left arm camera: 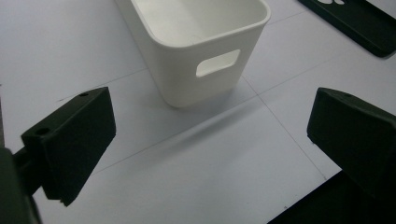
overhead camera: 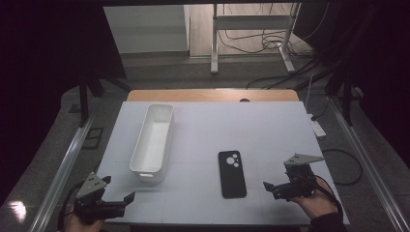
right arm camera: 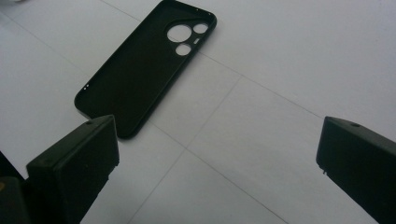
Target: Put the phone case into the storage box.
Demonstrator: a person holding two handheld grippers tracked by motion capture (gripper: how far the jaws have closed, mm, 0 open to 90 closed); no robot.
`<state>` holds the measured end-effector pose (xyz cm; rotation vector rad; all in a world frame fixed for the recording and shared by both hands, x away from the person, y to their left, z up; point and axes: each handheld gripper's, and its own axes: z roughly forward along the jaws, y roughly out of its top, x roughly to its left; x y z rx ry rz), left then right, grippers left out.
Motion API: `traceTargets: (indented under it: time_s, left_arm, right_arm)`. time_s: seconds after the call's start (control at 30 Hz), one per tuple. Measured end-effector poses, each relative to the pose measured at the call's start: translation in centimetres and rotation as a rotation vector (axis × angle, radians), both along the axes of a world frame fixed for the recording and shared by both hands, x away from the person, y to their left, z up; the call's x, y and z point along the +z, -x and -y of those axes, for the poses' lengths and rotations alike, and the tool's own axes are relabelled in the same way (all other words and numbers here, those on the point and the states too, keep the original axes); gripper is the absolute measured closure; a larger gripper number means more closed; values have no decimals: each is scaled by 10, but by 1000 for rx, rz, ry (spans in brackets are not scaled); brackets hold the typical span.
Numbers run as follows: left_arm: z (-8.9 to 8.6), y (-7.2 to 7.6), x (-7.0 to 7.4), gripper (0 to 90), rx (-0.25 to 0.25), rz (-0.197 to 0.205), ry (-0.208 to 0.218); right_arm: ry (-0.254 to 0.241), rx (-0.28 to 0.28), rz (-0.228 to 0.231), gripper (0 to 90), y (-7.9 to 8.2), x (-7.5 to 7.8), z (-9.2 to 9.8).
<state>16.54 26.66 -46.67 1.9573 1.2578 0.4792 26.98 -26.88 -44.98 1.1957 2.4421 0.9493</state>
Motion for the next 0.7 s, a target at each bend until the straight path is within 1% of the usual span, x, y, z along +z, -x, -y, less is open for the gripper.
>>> traceTargets:
  time_s: [0.17, 0.33, 0.47, 0.53, 0.57, 0.7]
  left_arm:
    - [0, 0, 0, 23, -1, 0, 0]
    - [1, 0, 0, 25, -6, 4, -6]
    - [1, 0, 0, 26, -5, 5, -4]
    - [1, 0, 0, 26, -5, 5, -4]
    - [1, 0, 0, 25, -5, 5, -4]
    - [1, 0, 0, 26, -6, 5, -5]
  right_arm:
    - [7, -1, 4, 0, -6, -2, -8]
    - [1, 15, -10, 0, -10, -2, -18]
    - [14, 26, -29, 0, -14, -5, -29]
    - [16, 32, -29, 0, -15, -5, -31]
    - [30, 40, -33, 0, -16, -7, -35]
    - [42, 57, -33, 0, -19, -8, -40]
